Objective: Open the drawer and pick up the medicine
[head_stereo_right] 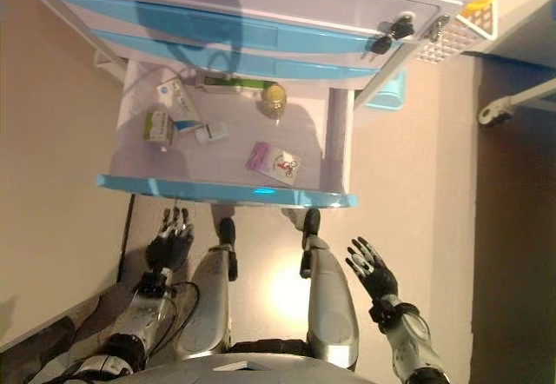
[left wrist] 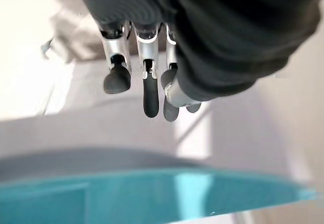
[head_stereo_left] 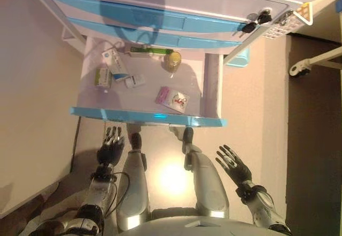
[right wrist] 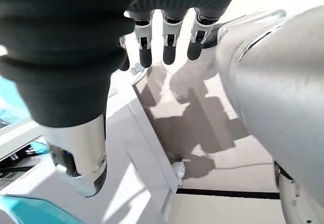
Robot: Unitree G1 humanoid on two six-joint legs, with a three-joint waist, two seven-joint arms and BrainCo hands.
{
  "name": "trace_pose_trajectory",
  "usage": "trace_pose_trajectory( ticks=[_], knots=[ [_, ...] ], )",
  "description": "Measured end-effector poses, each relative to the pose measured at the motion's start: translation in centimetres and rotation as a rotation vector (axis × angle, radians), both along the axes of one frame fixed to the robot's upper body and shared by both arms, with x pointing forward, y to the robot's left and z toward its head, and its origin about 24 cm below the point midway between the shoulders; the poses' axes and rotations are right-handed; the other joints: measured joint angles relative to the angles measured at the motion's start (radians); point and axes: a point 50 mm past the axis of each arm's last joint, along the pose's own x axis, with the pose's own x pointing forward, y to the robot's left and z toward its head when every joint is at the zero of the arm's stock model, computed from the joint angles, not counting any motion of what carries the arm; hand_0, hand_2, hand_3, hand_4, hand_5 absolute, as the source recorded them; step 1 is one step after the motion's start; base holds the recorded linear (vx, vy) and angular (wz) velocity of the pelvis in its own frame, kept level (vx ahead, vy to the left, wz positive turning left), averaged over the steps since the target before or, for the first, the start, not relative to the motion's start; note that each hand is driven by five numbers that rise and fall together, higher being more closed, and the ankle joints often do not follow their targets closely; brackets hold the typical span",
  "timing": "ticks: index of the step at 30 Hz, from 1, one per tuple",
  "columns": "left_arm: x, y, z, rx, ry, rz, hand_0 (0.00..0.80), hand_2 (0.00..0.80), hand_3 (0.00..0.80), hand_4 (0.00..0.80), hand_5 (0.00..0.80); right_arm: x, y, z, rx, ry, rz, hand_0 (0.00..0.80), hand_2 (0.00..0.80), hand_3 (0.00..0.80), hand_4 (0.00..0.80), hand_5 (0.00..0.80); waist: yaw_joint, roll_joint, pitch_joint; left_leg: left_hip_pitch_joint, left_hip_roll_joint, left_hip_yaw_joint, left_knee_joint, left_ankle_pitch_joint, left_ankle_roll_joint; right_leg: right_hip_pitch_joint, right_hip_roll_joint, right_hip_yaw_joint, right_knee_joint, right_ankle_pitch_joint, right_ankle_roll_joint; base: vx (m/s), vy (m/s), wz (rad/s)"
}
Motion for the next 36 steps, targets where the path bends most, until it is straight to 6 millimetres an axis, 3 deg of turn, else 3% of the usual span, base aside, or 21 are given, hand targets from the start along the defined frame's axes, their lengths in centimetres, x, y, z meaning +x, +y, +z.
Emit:
trace_pose_trajectory(
  ticks=[7,8,9,16,23,31,36],
  knots=[
    [-3.2,-0.2,-1.9,-0.055,0.137,-0.012,0.778,0.778,0.778,0.778,0.778,-0.7,-1.4,0.1,-0.024,-0.009,-0.054,0.0,0.0,0.0,0.0,0.0,0.029,0.021,-0.012,0.017,-0.013,-0.023,-0.031,0.018,-0.001,0.003,-0.015,-0.023,0.033,-0.028,-0.001,0.017,-0.017,0.12],
    [-3.5,-0.3,-2.1,-0.064,0.157,-0.015,0.53,0.53,0.53,0.53,0.53,-0.7,-1.6,0.2,-0.026,-0.014,-0.064,0.0,0.0,0.0,0.0,0.0,0.031,0.021,-0.012,0.017,-0.013,-0.024,-0.031,0.018,-0.001,0.003,-0.015,-0.024,0.033,-0.028,-0.001,0.0,0.0,0.0],
    [-3.7,-0.3,-2.3,-0.072,0.19,-0.015,0.0,0.0,0.0,0.0,0.0,-0.7,-1.8,0.2,-0.028,-0.018,-0.075,0.0,0.0,0.0,0.0,0.0,0.032,0.021,-0.012,0.018,-0.013,-0.025,-0.031,0.018,-0.001,0.004,-0.015,-0.024,0.033,-0.028,-0.001,0.0,0.0,0.0],
    [-5.5,0.1,-3.9,-0.088,0.392,0.004,0.0,0.0,0.0,0.0,0.0,-2.0,-2.8,-0.1,-0.053,0.011,-0.14,0.0,0.0,0.0,0.0,0.0,0.037,0.021,-0.044,0.034,-0.016,-0.034,-0.033,0.018,-0.001,0.031,-0.02,-0.034,0.028,-0.031,0.003,0.039,0.007,0.05],
    [-7.5,1.7,-4.2,-0.008,0.482,0.034,0.0,0.0,0.0,0.0,0.0,-4.2,-6.4,-0.2,-0.234,0.143,-0.459,0.0,0.0,0.0,0.0,0.0,0.044,0.017,-0.086,0.055,-0.016,-0.038,-0.047,0.019,0.002,0.059,-0.024,-0.047,0.008,-0.031,0.004,0.037,0.003,0.05],
    [-10.9,2.0,-4.5,0.034,0.562,0.04,0.0,0.0,0.0,0.0,0.0,-4.9,-9.9,5.2,-0.494,-0.021,-0.641,0.0,0.0,0.0,0.0,0.0,0.042,0.01,-0.095,0.084,-0.016,-0.037,-0.054,0.018,0.001,0.103,-0.023,-0.052,-0.02,-0.029,0.007,0.041,0.012,0.02],
    [-12.7,2.1,-4.7,0.062,0.607,0.031,0.0,0.0,0.0,0.0,0.0,-3.3,-10.1,9.9,-0.705,-0.249,-0.509,0.0,0.0,0.0,0.0,0.0,0.038,-0.01,-0.117,0.104,-0.014,-0.027,-0.066,0.016,0.003,0.123,-0.029,-0.051,-0.043,-0.025,0.012,0.032,0.012,-0.01]
  ],
)
